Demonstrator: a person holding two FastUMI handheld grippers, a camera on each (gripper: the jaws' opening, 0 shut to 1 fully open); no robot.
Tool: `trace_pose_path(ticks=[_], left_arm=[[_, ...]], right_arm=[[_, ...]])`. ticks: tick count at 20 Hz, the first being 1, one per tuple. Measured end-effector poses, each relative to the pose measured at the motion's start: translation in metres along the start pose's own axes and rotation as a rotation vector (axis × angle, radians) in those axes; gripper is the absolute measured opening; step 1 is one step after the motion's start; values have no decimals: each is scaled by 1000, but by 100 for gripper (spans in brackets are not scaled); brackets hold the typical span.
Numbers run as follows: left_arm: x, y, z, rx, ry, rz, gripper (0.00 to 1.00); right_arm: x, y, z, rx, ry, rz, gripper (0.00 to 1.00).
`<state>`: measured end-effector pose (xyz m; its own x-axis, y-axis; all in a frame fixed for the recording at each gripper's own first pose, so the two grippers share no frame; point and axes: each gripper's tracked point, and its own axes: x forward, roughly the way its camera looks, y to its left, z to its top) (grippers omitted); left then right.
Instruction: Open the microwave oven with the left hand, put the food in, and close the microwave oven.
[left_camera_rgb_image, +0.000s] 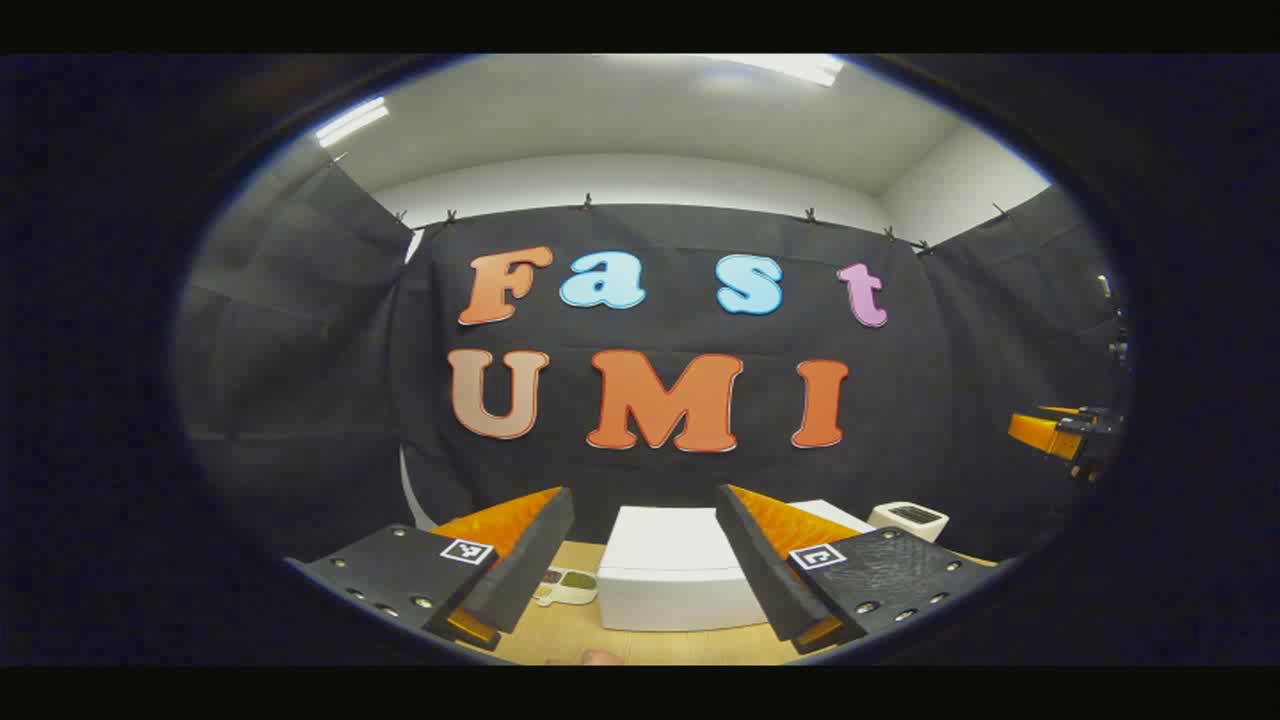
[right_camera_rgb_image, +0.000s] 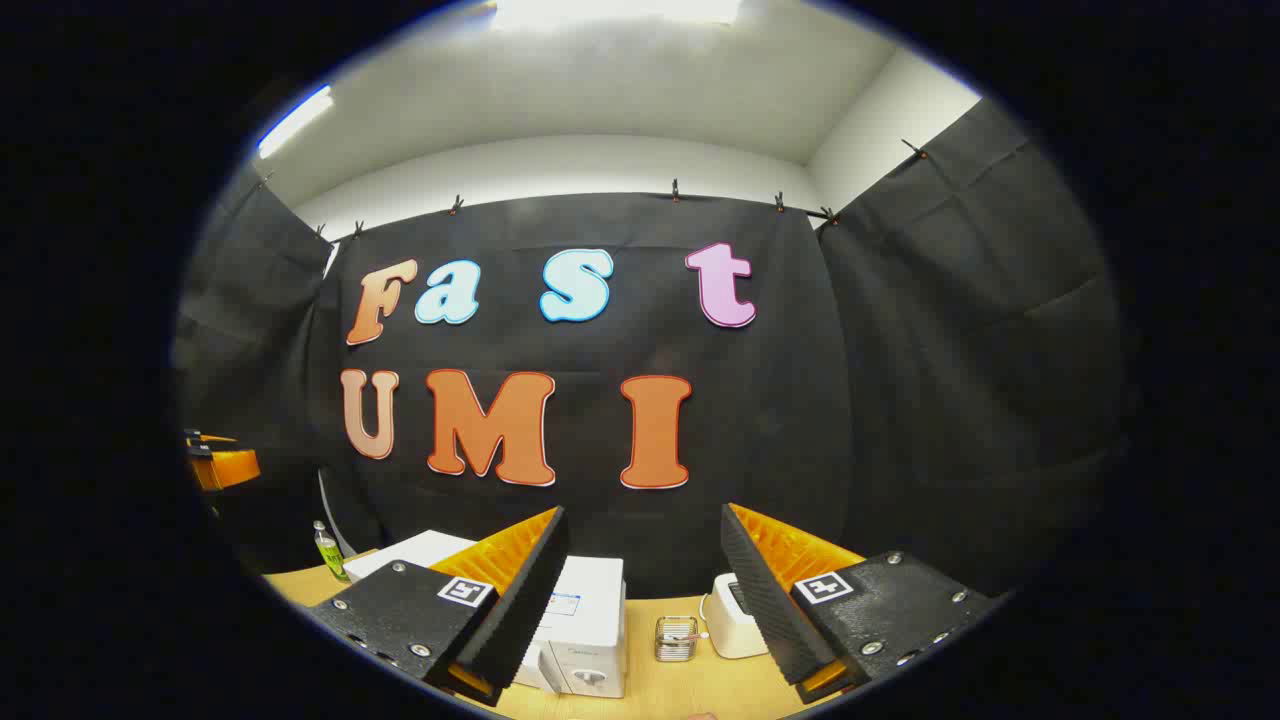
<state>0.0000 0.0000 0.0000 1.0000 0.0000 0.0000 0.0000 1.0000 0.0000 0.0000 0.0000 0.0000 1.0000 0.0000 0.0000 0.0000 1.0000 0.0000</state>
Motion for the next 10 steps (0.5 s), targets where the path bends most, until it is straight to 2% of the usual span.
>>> trace_pose_path(ticks=[2, 7, 8, 10], left_arm=[[-3, 0, 4, -16, -11, 8, 92], [-2, -7, -1, 22, 0, 11, 92], [0, -9, -4, 24, 11, 10, 92], [5, -11, -10, 13, 33, 5, 92]], right_arm=[[-5, -1, -2, 26, 7, 19, 94], [-7, -21, -4, 51, 2, -18, 97], [-8, -22, -5, 53, 6, -19, 94], [-9, -24, -5, 54, 12, -21, 94]])
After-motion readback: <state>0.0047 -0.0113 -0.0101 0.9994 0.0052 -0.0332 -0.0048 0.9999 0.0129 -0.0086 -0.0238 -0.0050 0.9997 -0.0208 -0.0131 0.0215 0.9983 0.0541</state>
